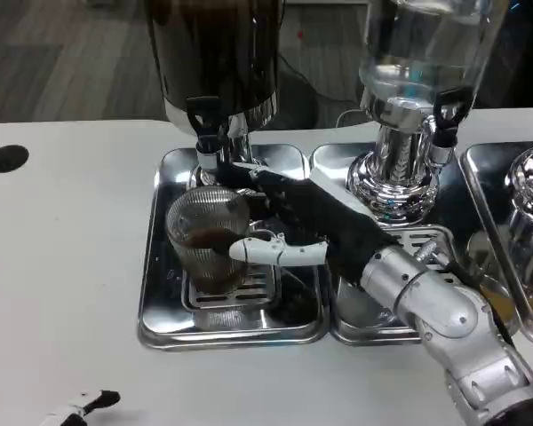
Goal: Grasp the cup under the faucet to collect the drink, then remove the cup.
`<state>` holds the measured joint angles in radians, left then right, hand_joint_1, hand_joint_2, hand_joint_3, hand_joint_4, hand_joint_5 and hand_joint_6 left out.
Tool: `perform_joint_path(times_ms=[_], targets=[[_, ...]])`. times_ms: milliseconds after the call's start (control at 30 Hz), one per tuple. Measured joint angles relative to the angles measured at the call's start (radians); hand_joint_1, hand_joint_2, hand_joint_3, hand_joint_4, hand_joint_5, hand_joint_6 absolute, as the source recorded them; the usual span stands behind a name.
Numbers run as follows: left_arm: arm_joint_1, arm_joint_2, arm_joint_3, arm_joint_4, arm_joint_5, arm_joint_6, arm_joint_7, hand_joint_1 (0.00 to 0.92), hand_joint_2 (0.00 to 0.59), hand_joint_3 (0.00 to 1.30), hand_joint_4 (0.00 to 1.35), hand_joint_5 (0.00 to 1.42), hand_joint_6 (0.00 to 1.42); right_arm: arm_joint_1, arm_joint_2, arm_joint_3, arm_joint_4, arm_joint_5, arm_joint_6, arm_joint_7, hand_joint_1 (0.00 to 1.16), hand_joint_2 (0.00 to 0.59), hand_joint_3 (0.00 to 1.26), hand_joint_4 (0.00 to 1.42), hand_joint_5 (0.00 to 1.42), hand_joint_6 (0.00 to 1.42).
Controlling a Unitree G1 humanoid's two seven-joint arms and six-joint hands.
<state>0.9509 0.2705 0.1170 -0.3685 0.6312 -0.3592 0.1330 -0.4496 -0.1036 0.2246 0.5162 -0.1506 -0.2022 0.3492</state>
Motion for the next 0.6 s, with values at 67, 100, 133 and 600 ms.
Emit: perform_joint_path(times_ms=[67,100,133,600], targets=[[0.0,0.0,0.0,0.002,-0.001,0.0,0.0,0.017,0.064,0.29,0.2,0.28,0.6,-0.005,0.006,0.0,0.013,0.0,-0.002,-0.001,0.73,0.118,0.14,0.12,0.2,0.16],[-0.001,0.0,0.0,0.004,-0.001,-0.001,0.0,0.017,0.065,0.29,0.2,0.28,0.6,-0.009,0.01,0.0,0.024,0.0,-0.006,-0.001,0.74,0.115,0.14,0.12,0.2,0.16],[-0.001,0.0,0.0,0.006,-0.002,-0.001,0.0,0.017,0.065,0.29,0.2,0.29,0.61,-0.01,0.012,0.0,0.029,0.0,-0.008,-0.001,0.75,0.109,0.13,0.12,0.2,0.16],[-0.001,0.009,0.021,0.034,-0.035,-0.002,-0.001,0.004,0.073,0.33,0.23,0.32,0.61,-0.059,0.055,0.01,0.147,-0.022,-0.077,-0.053,0.81,0.081,0.02,0.04,0.14,0.12]])
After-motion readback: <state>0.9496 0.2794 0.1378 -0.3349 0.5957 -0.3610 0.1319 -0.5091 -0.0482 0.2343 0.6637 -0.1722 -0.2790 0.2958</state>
